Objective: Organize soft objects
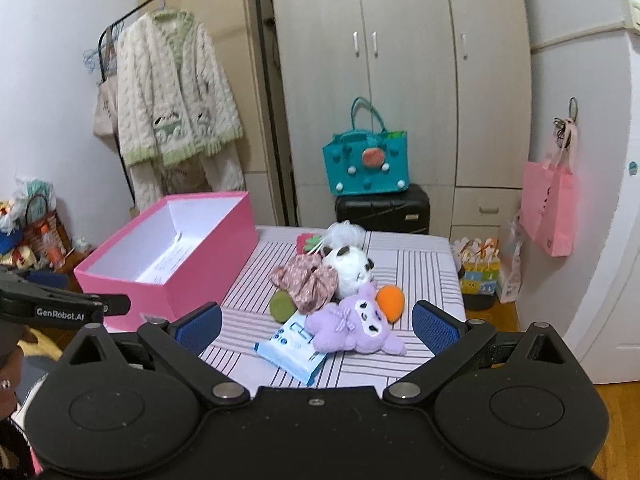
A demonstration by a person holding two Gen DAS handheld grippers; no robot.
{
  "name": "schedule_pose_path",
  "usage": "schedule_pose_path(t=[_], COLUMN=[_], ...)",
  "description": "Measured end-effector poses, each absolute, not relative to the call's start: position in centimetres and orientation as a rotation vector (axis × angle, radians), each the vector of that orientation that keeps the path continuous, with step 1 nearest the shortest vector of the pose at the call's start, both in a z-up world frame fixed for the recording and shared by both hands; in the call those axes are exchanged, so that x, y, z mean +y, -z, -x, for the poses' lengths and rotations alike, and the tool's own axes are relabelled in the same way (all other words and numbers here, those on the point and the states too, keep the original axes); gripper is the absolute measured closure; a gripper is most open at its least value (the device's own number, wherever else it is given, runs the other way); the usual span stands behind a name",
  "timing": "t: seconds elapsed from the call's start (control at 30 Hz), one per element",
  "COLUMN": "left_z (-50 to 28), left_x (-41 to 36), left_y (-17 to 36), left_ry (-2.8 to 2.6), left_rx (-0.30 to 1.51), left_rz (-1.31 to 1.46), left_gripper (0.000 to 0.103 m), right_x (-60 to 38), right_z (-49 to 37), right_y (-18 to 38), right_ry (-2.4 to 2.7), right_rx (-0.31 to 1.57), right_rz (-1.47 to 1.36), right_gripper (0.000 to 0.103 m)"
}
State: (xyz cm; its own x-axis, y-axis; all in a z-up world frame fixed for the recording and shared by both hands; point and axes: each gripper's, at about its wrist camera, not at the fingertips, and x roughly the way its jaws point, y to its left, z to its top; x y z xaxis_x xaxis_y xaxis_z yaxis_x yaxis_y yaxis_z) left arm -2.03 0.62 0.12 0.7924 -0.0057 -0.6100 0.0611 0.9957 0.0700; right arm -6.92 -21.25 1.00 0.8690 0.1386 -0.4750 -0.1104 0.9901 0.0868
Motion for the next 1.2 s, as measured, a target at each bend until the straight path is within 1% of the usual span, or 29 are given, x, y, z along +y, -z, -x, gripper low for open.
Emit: schedule_pose_path(t=[0.33,0.9,1.03,1.2], left_z=[3.3,3.3,2.8,1.9], left_x=[0.8,0.7,0.8,1.2], left_y=[0.3,1.6,1.5,1.2], left_ry=[0.014,0.005,0.027,0.071], left_rx=[0.562,0.555,0.557,0.554], left_rz=[-0.097,-0.109,-0.112,-0.069], left_gripper=[0.0,0.0,0.0,0.0], right_x=[-21.7,-21.7,-21.9,-22.7], right_z=[7.9,7.6,7.6,6.7], right_y=[-0.8,0.4,0.3,0.7], right_ry=[-0.07,-0.084,-0.107,-0.171], right_rx=[0.431,0.449,0.418,0.438], right_rz=[-0.021,0.015,0.049,0.006], right_gripper=[0.0,0.0,0.0,0.0])
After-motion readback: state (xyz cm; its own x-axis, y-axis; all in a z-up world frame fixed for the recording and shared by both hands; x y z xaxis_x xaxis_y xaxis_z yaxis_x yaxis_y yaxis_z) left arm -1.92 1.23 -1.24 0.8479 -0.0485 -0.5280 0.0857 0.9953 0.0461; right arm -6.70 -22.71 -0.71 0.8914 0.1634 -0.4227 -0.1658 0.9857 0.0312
